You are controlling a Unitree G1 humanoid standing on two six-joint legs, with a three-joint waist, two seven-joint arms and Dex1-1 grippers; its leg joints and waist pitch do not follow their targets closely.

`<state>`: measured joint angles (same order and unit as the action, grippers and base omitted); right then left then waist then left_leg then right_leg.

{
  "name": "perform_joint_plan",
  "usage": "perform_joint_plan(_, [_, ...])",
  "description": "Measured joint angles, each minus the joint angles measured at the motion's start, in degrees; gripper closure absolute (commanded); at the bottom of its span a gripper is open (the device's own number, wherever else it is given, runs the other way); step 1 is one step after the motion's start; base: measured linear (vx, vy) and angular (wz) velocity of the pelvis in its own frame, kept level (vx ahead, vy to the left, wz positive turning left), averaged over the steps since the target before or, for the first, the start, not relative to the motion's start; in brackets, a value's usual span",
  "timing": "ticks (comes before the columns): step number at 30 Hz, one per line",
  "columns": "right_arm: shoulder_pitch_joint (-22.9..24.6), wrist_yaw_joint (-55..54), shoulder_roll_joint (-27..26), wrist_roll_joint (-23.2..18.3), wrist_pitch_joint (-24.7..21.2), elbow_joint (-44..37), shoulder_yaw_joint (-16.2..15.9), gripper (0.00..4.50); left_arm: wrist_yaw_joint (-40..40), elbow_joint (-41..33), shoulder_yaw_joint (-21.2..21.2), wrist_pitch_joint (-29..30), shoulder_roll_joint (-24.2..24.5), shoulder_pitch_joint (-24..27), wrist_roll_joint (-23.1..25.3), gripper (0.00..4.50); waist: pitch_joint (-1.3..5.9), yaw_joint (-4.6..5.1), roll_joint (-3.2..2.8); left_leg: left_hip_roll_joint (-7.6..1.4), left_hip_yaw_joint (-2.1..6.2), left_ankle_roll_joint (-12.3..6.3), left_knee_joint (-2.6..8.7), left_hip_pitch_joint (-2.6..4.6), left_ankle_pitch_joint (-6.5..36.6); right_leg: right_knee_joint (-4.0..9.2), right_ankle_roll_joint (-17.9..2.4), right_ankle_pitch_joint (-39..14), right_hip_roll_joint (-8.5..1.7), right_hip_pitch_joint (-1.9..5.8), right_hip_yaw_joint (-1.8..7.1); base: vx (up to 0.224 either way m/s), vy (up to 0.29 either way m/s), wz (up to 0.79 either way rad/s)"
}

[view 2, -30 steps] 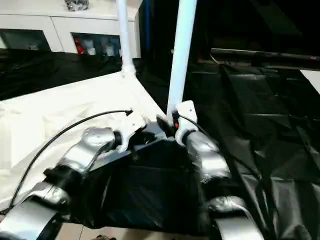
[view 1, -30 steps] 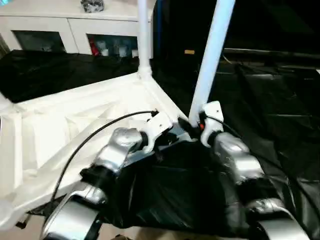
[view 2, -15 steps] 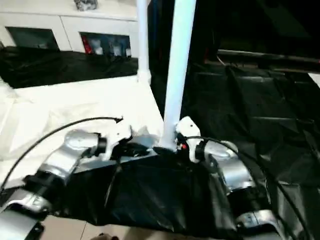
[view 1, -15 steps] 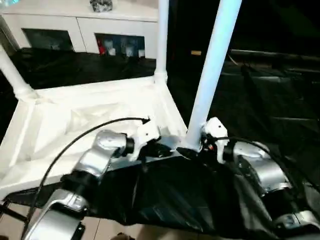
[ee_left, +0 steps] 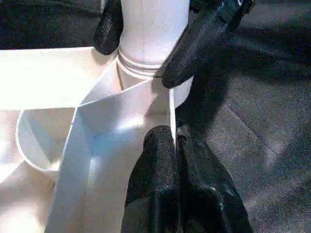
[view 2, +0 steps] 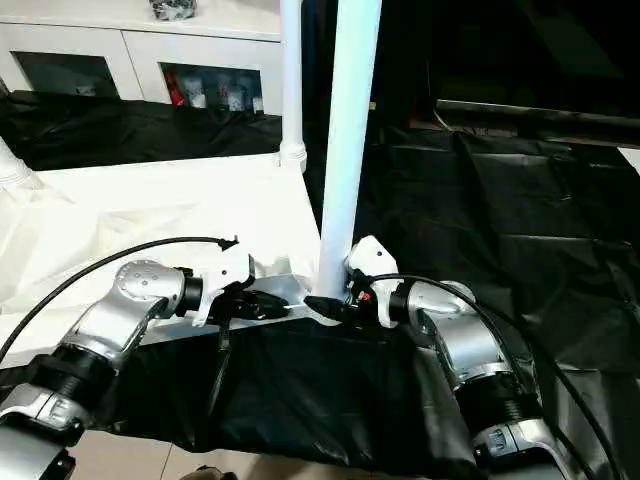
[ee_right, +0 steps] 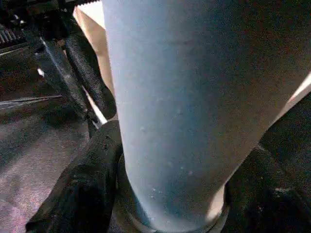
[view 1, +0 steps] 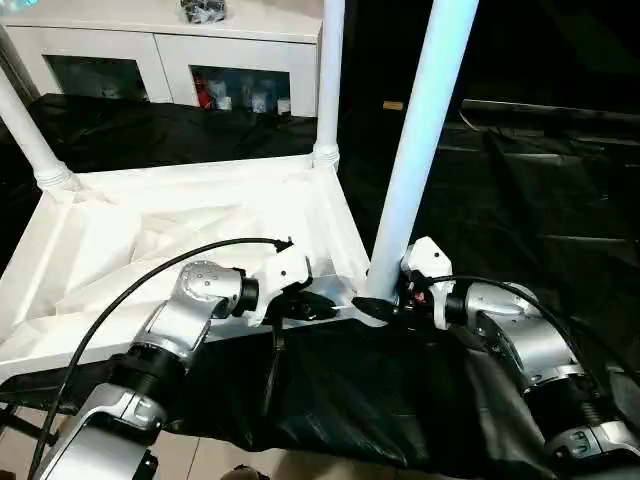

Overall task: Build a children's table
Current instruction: Rotate leg to tighten

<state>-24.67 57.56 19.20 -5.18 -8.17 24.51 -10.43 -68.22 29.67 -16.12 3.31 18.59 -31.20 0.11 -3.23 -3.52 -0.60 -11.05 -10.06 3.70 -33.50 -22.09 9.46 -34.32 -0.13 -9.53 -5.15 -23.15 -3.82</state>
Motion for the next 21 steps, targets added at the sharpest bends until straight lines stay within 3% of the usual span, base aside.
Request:
perform_joint_plan(6, [0.05, -2.77, -1.56, 0.48, 0.17, 0.49, 0.16, 1.88, 2.05, -0.21, 0.08, 1.02, -0.33, 0.21, 0.08, 4.5, 0.0, 0.07, 0.0, 0.0, 0.0, 0.0, -0.01, 0.02, 0.0, -0.03, 0.0, 0.0, 0.0, 0.0, 0.01, 0.0, 0.0, 0.0])
perform_joint_plan(13, [-0.4, -20.56, -8.46, 2.18, -0.36, 3.92, 4.65, 1.89, 12.91, 3.82, 0.67, 3.23, -5.38, -2.74, 3.18, 4.5, 0.07, 0.35, 0.1, 0.02, 0.0, 0.01, -0.05, 0.09, 0.0, -0.08, 0.04, -0.02, -0.01, 0.03, 0.04, 0.0, 0.0, 0.0])
perform_joint_plan(16, [-3.76, -33.62, -13.62, 3.67, -0.86, 8.77, 8.12, 1.89, 20.88, 8.44, 1.24, 5.14, -9.82, -6.05, 4.93, 4.5, 0.07, 0.6, 0.09, 0.06, 0.0, 0.01, -0.11, 0.08, 0.0, -0.07, 0.16, -0.09, -0.02, 0.03, 0.07, 0.0, 0.0, 0.0])
perform_joint_plan(21, [-7.14, -43.84, -16.63, 4.1, 0.27, 13.94, 10.21, 1.89, 27.24, 10.64, 1.39, 6.22, -13.63, -7.64, 6.32, 4.5, 0.12, 0.85, 0.02, 0.08, 0.0, 0.01, -0.11, 0.06, 0.0, -0.03, 0.04, -0.02, -0.04, 0.05, 0.08, 0.0, 0.0, 0.0])
